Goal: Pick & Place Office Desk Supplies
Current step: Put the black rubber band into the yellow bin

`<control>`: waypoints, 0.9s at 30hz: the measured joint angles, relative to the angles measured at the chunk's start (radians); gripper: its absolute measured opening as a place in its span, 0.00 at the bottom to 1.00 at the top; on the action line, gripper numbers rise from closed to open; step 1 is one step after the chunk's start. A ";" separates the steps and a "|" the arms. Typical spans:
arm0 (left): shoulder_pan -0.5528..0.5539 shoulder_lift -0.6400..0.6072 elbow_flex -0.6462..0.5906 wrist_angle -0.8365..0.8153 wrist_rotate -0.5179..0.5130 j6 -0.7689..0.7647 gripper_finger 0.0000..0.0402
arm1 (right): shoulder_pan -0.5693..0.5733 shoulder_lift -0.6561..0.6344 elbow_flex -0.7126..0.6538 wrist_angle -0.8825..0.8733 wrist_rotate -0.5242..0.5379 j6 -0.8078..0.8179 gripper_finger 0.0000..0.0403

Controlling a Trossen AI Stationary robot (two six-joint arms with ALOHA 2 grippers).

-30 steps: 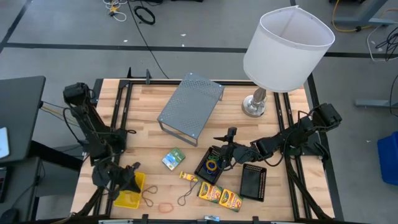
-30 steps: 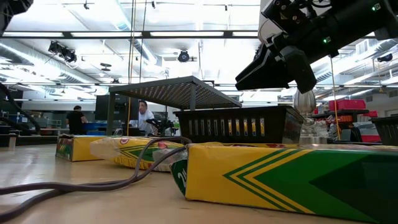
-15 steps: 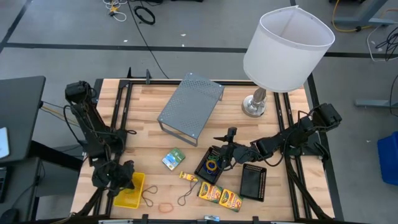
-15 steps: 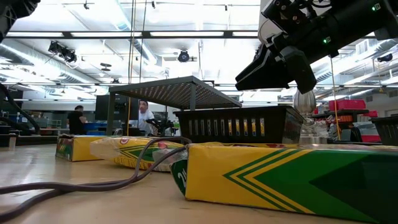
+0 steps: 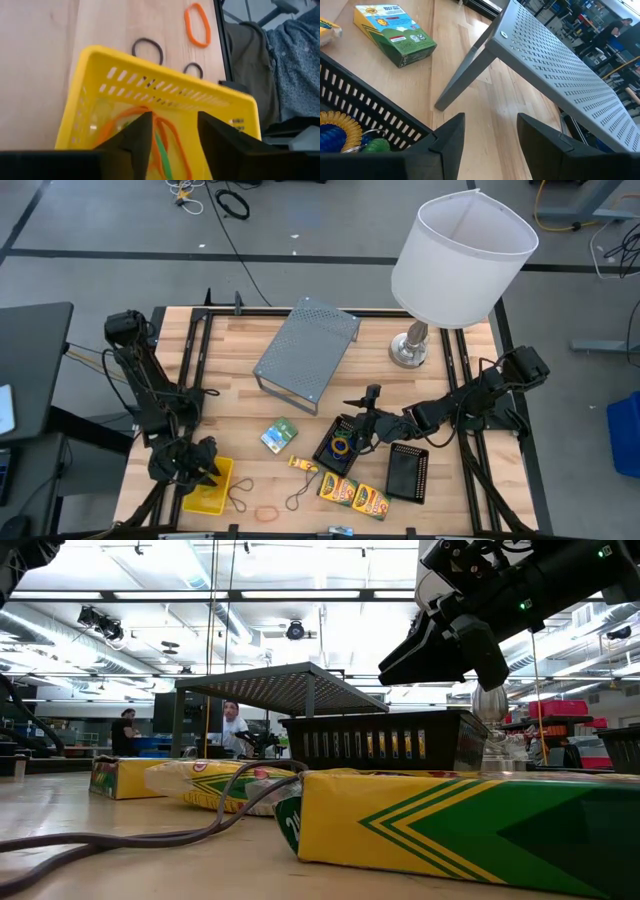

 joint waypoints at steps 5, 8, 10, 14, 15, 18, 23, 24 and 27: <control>0.000 0.000 0.000 0.019 -0.029 0.016 0.51 | 0.000 0.000 0.000 0.000 0.000 0.000 0.47; 0.016 0.000 0.000 0.032 -0.056 0.041 0.52 | -0.002 0.000 0.000 0.000 0.000 0.000 0.47; 0.036 0.000 0.010 0.033 -0.069 0.084 0.52 | -0.004 0.000 0.000 0.000 0.000 -0.004 0.47; 0.088 0.000 0.067 0.010 -0.075 0.223 0.51 | -0.013 0.000 0.000 0.000 0.000 -0.004 0.47; 0.104 0.000 0.086 -0.007 -0.074 0.250 0.51 | -0.017 0.000 0.000 0.000 0.000 -0.004 0.47; 0.157 0.005 0.156 -0.111 -0.073 0.294 0.51 | -0.024 0.000 0.000 0.000 0.000 -0.004 0.47; 0.238 0.065 0.256 -0.310 -0.029 0.318 0.51 | -0.024 0.000 0.000 0.000 0.002 -0.004 0.47; 0.254 0.084 0.271 -0.325 -0.008 0.331 0.51 | -0.024 0.000 0.000 -0.001 0.002 -0.004 0.47; 0.308 0.148 0.307 -0.333 0.067 0.384 0.51 | -0.024 0.000 0.000 -0.001 0.002 -0.004 0.47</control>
